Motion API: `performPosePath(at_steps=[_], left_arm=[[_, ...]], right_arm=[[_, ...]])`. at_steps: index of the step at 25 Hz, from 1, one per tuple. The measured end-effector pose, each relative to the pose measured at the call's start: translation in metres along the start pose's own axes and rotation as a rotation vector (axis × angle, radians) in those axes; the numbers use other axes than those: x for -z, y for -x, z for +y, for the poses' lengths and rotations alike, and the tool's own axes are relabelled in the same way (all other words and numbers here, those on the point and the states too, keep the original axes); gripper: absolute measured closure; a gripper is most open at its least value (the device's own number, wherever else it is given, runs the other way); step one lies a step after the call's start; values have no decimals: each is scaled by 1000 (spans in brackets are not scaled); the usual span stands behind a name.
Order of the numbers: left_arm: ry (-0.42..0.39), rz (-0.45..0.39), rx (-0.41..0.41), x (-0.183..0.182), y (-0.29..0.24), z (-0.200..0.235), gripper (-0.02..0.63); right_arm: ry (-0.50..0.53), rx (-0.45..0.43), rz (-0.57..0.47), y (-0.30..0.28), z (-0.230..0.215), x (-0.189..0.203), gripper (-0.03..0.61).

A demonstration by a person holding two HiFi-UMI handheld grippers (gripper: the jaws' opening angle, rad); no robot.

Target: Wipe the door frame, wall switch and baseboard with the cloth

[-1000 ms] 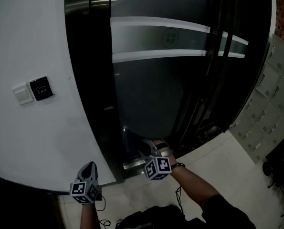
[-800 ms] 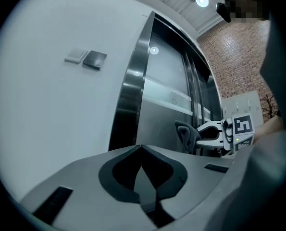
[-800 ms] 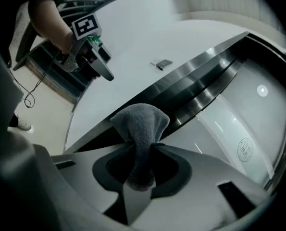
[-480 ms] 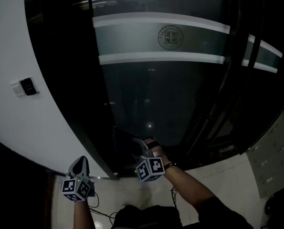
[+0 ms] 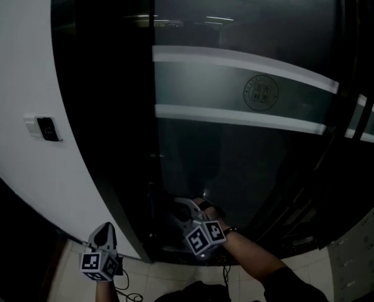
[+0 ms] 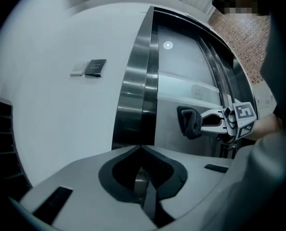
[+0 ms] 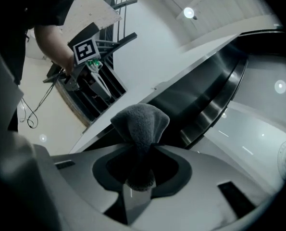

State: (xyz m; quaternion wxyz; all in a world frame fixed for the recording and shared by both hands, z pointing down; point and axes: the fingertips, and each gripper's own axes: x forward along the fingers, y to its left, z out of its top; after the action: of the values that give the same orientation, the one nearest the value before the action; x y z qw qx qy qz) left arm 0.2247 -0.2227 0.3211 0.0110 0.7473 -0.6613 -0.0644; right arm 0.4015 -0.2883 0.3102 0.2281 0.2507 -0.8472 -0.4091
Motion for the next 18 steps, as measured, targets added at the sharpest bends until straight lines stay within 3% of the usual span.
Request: performPosePath(at_steps=[6, 10, 15, 18], left_arm=[[-62, -47, -174, -33, 21, 40, 620], [-101, -70, -280, -47, 36, 41, 620], [-110, -83, -470, -49, 64, 35, 620], [-113, -94, -533, -50, 60, 17, 620]], right_arm=[[86, -35, -209, -61, -31, -36, 485], [101, -21, -365, -77, -55, -60, 485], [157, 58, -672, -71, -116, -119, 485], [221, 123, -787, -65, -162, -148, 485]])
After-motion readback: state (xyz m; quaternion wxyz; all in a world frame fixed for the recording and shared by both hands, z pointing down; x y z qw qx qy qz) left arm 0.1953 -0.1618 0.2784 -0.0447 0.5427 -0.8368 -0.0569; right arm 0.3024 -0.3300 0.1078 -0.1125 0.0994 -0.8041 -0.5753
